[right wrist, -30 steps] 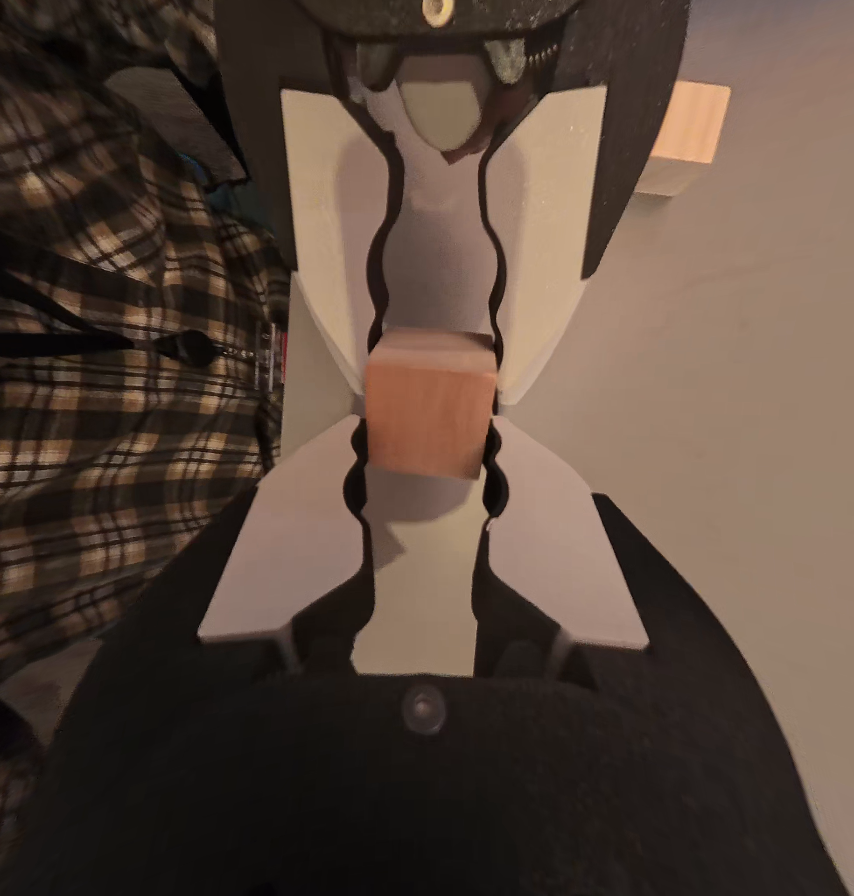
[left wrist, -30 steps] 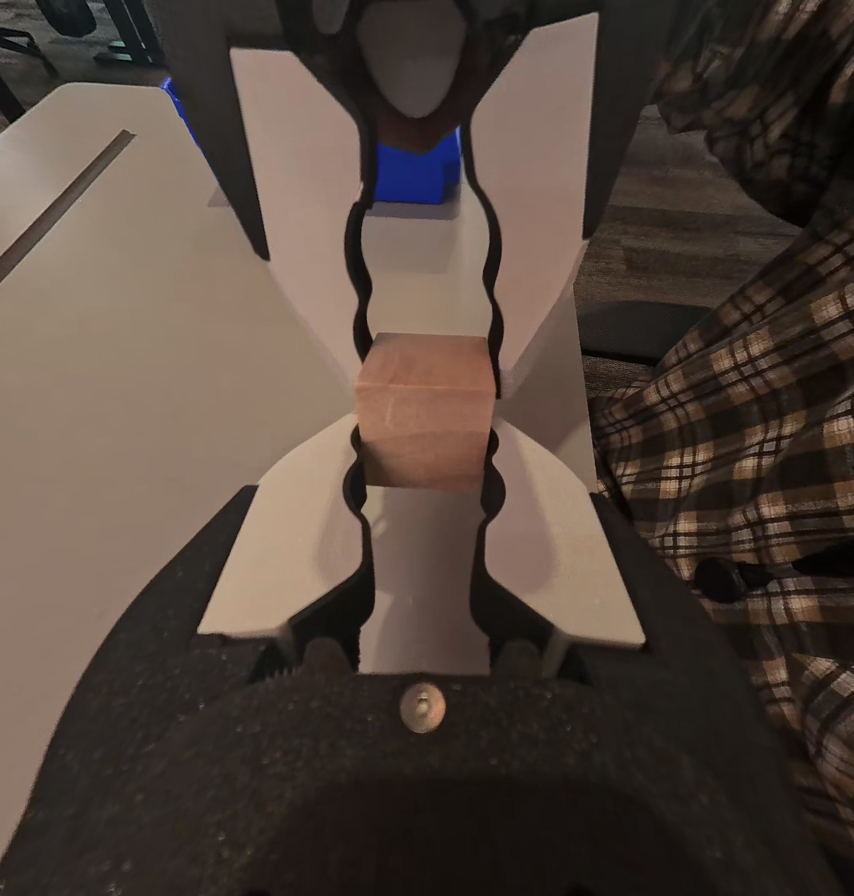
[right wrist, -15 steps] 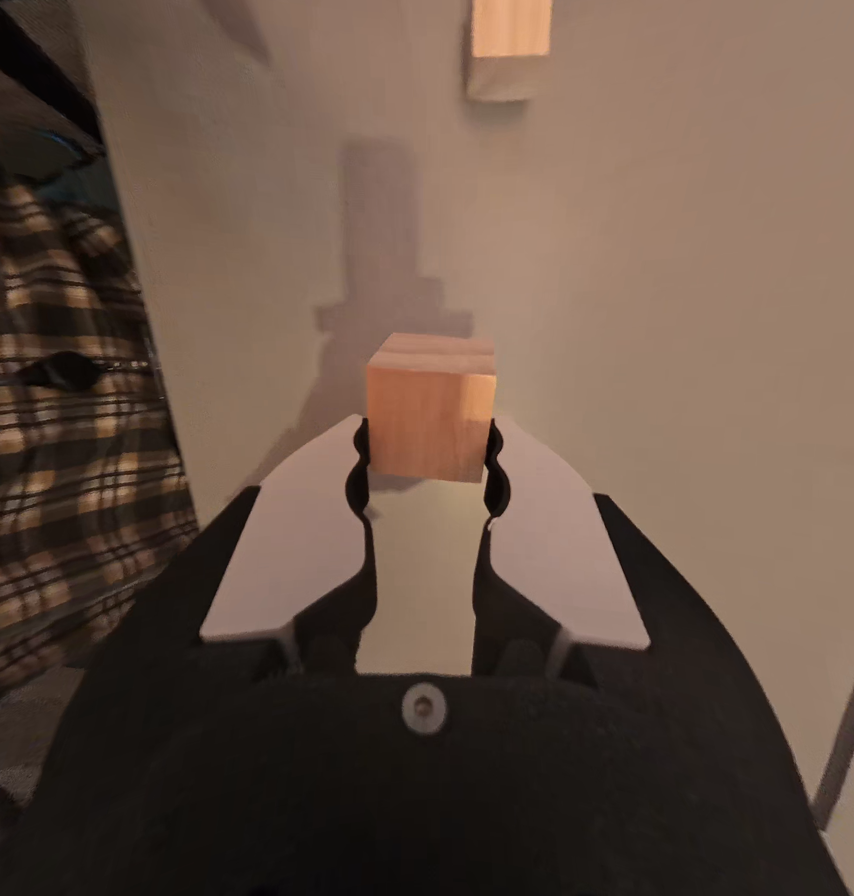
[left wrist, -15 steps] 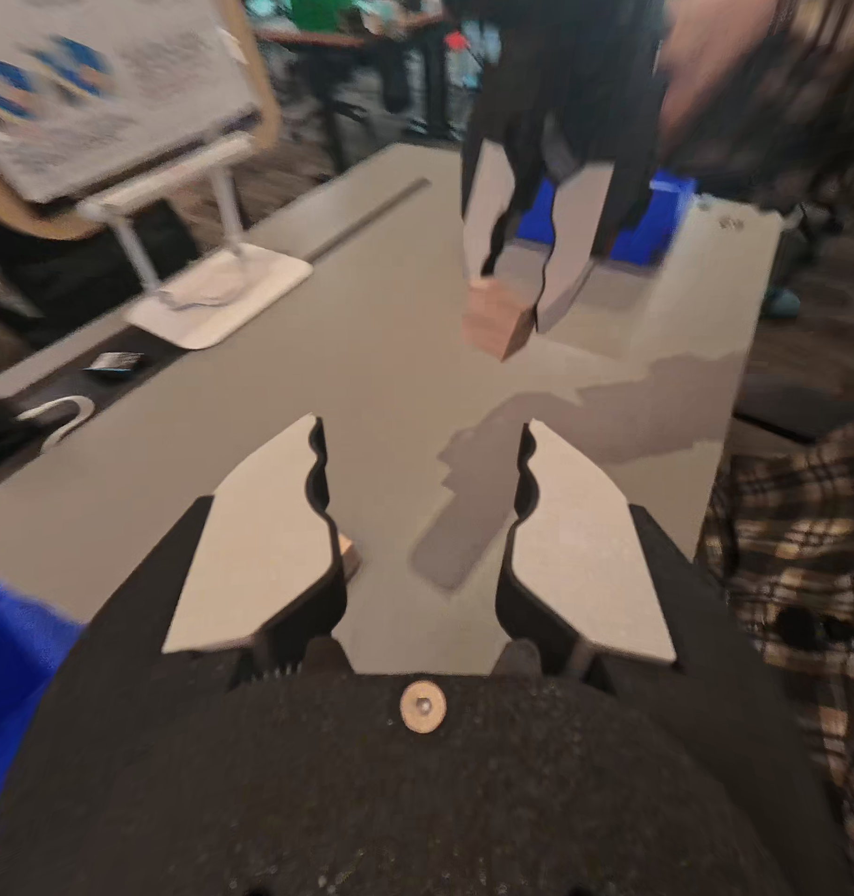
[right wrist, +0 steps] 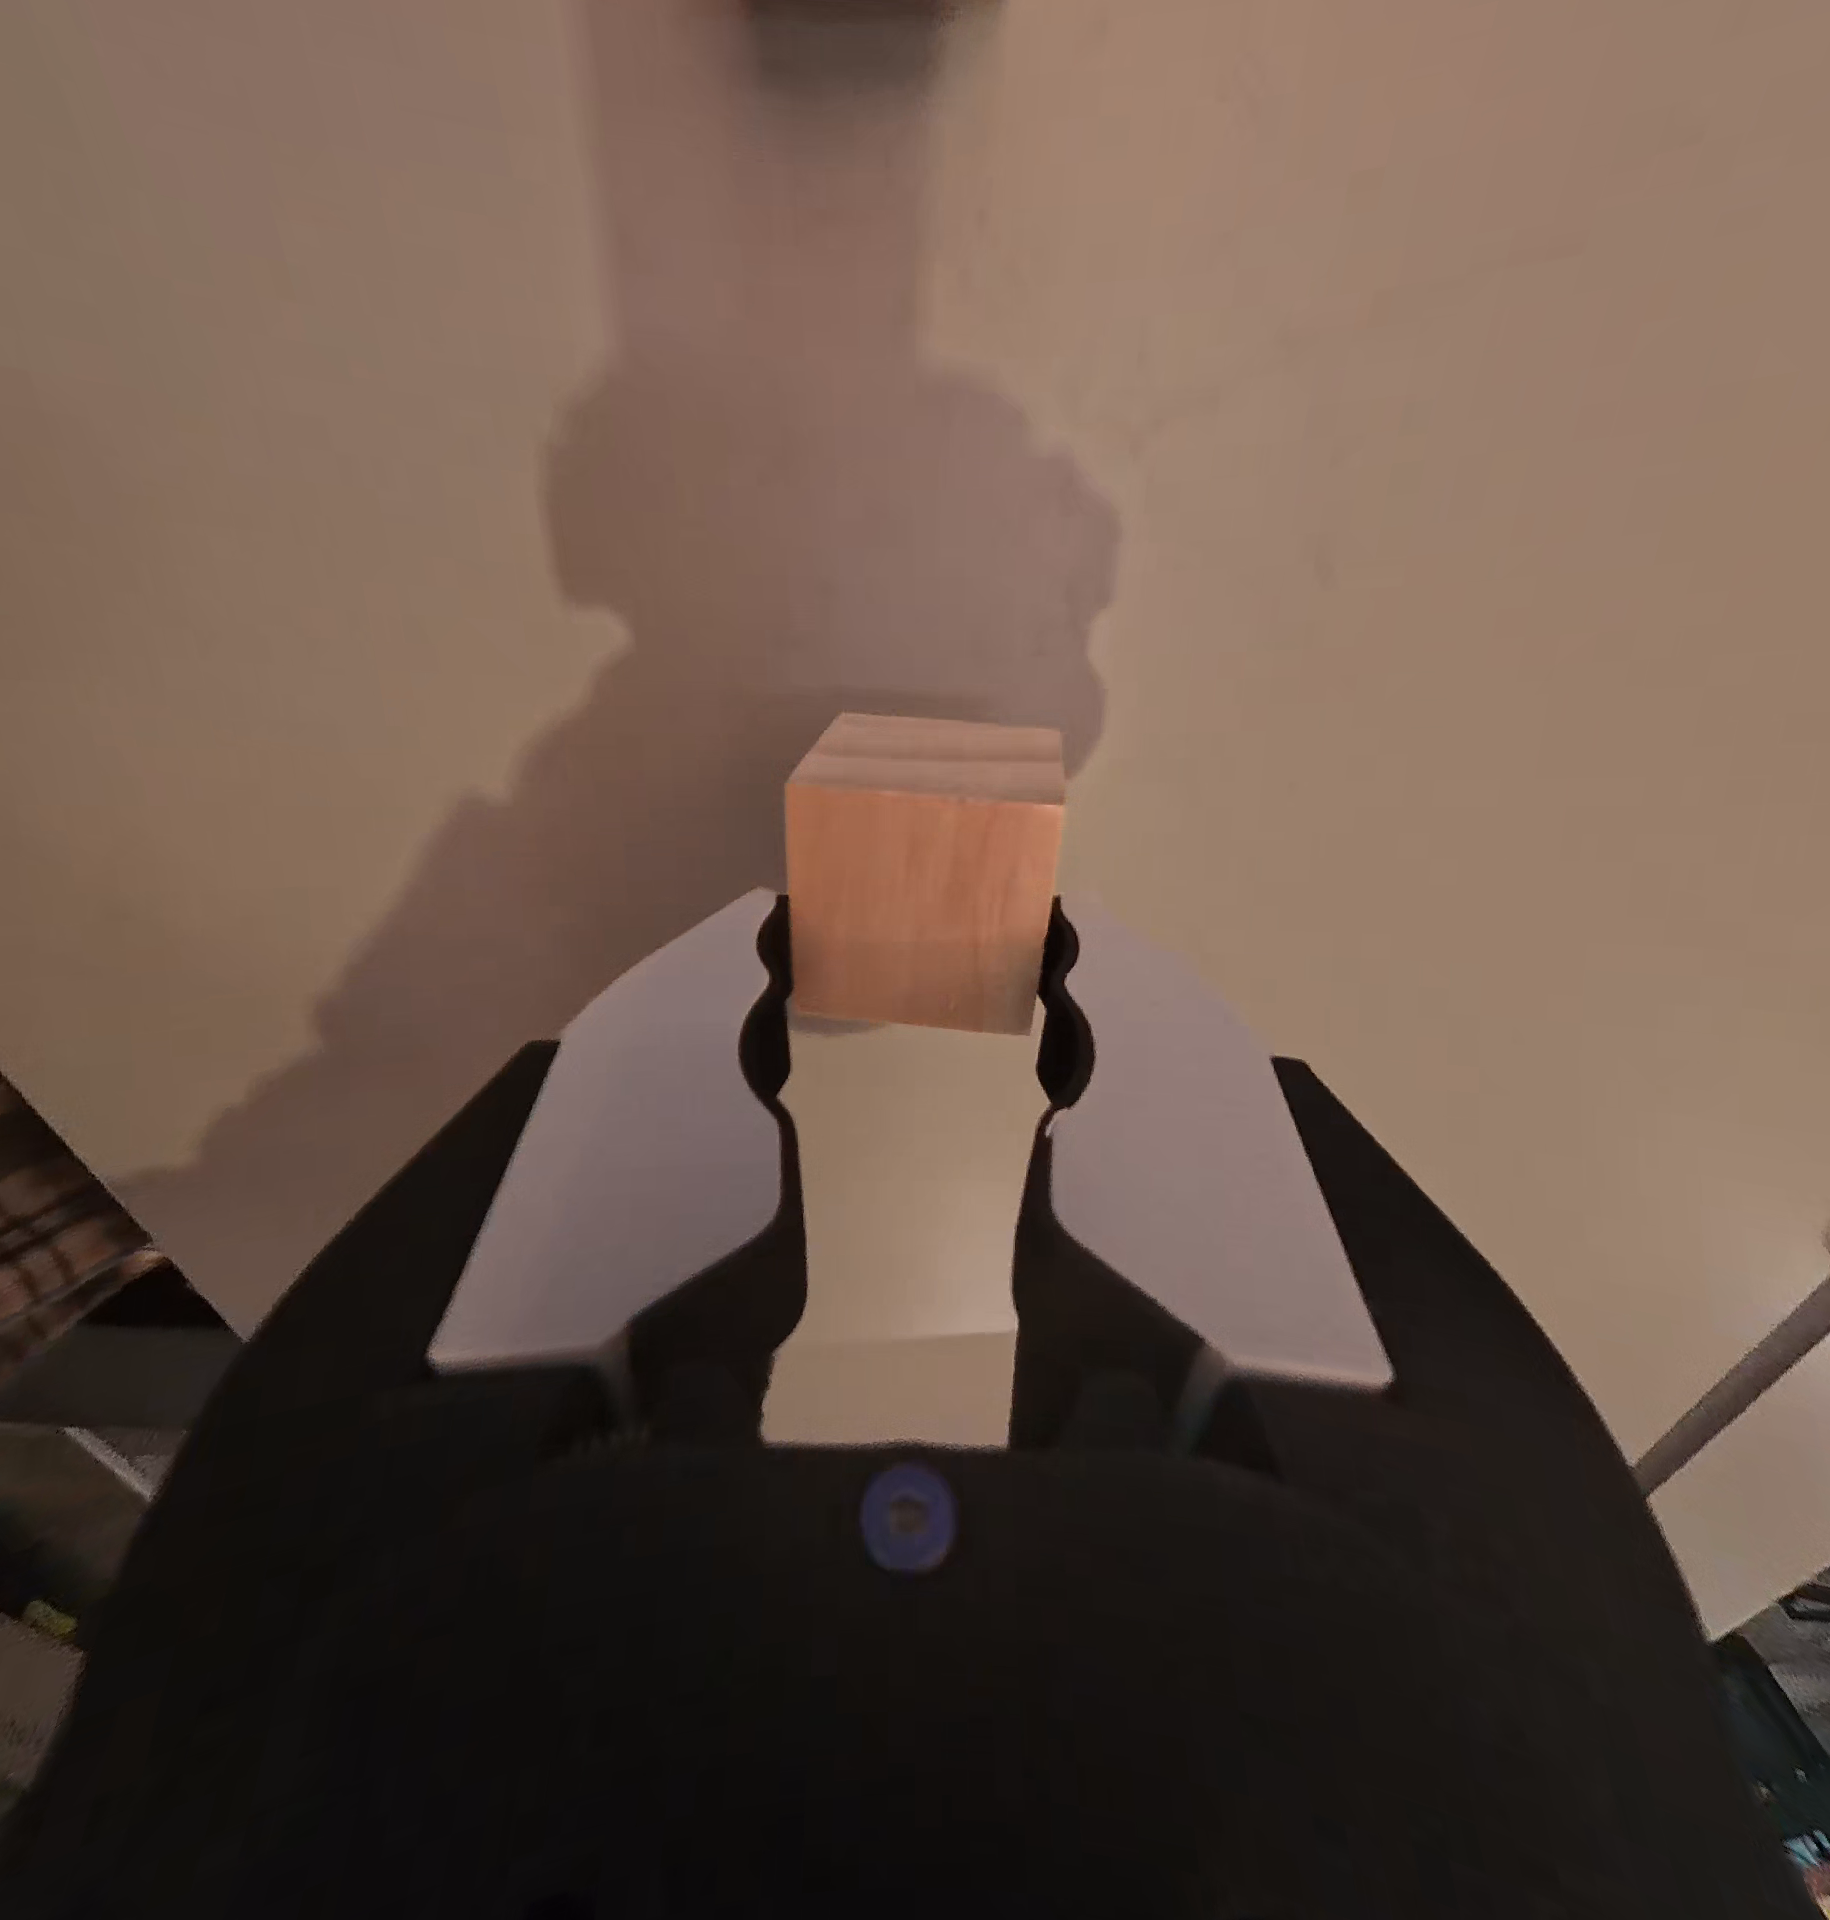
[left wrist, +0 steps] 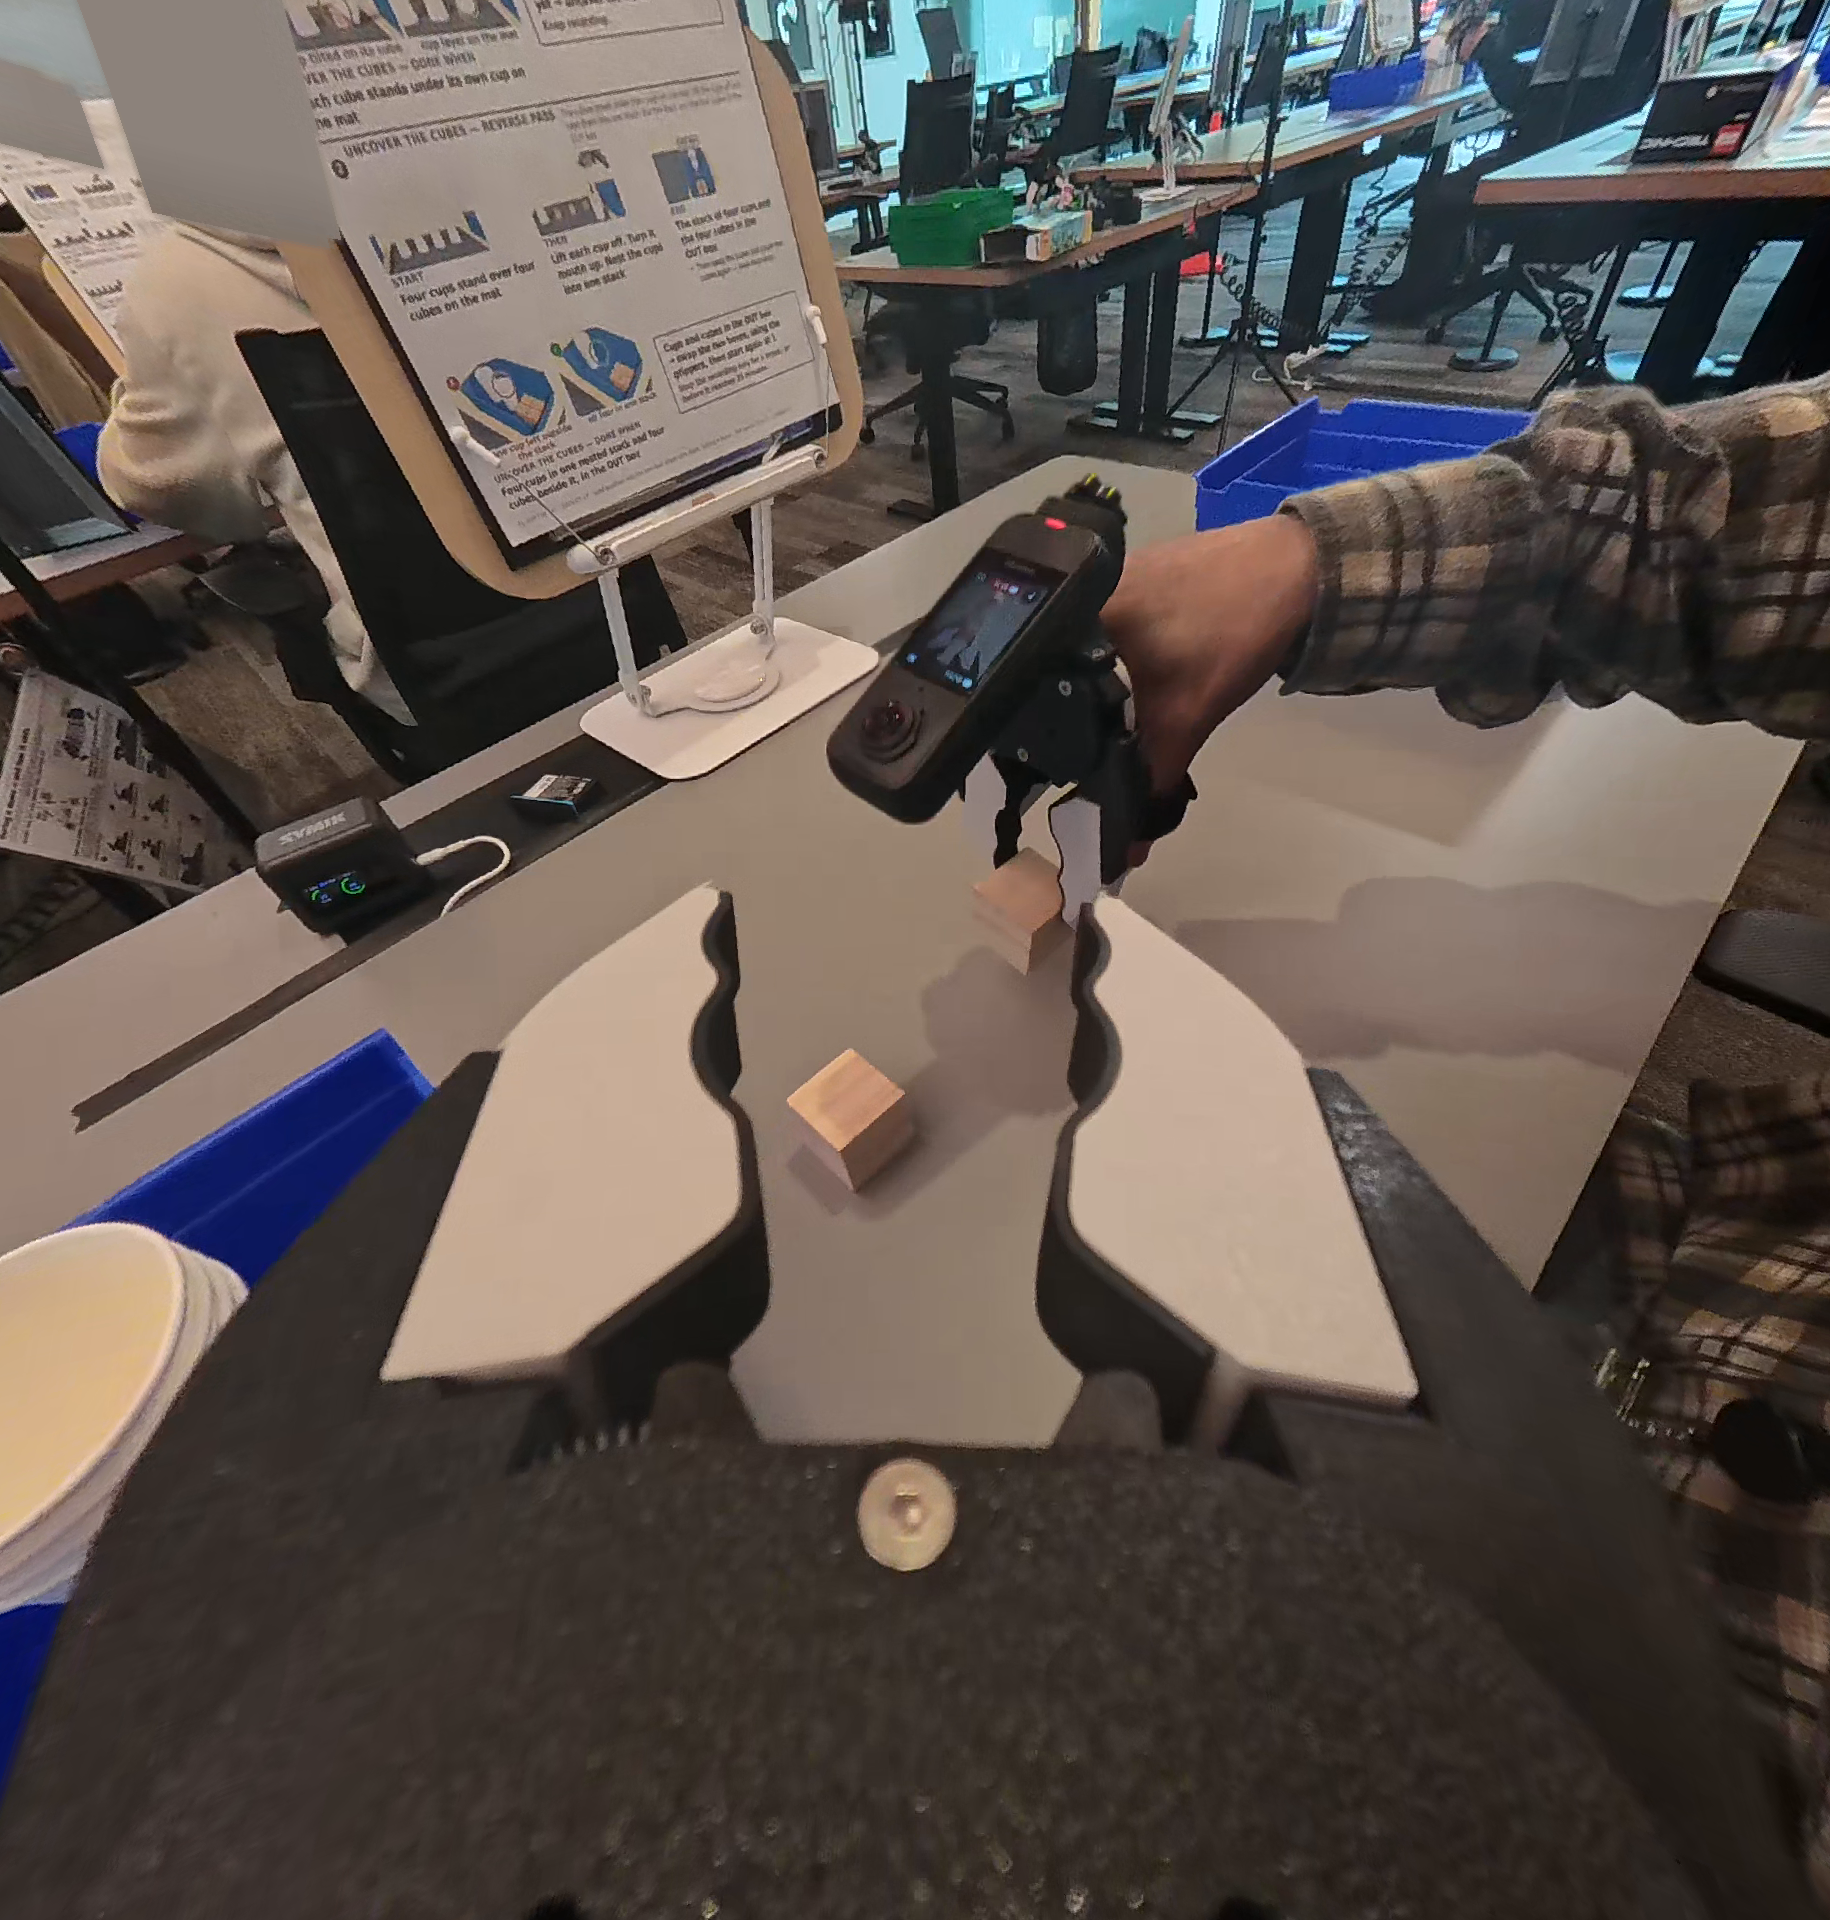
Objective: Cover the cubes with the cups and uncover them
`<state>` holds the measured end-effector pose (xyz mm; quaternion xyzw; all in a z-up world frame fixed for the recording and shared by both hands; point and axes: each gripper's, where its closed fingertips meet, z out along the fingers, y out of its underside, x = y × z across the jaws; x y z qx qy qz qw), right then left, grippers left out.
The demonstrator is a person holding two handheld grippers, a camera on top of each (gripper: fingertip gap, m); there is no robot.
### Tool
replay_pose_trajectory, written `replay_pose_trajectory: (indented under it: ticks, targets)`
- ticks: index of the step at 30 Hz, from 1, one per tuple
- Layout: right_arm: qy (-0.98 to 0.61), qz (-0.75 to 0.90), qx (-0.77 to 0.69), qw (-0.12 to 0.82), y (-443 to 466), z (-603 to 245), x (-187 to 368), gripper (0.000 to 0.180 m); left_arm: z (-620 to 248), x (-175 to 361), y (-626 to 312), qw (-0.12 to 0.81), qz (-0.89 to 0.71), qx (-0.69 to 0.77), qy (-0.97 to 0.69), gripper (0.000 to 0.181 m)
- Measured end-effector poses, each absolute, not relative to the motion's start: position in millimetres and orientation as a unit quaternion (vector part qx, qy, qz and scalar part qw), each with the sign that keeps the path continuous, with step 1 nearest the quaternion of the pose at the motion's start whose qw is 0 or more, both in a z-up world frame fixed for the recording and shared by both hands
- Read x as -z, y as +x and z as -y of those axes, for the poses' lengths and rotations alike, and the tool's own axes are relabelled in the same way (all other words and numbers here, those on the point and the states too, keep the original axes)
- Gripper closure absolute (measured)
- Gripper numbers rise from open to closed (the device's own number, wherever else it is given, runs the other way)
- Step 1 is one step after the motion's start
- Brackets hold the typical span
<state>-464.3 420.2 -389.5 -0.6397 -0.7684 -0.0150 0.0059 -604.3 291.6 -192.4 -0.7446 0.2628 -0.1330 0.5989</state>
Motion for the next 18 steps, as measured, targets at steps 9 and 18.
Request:
replay_pose_trajectory:
  ticks: [9, 18]
  targets:
    - [-0.634, 0.774, 0.003, -0.006, -474.7, -416.7, 406.7, 0.135, -289.2, 189.2, -606.3, 0.604, -0.270, 0.120, -0.740, 0.120]
    - [-0.637, 0.770, -0.026, -0.017, -475.8, -416.2, 417.4, 0.135, -293.0, 196.7, -605.7, 0.593, -0.279, 0.106, -0.748, 0.120]
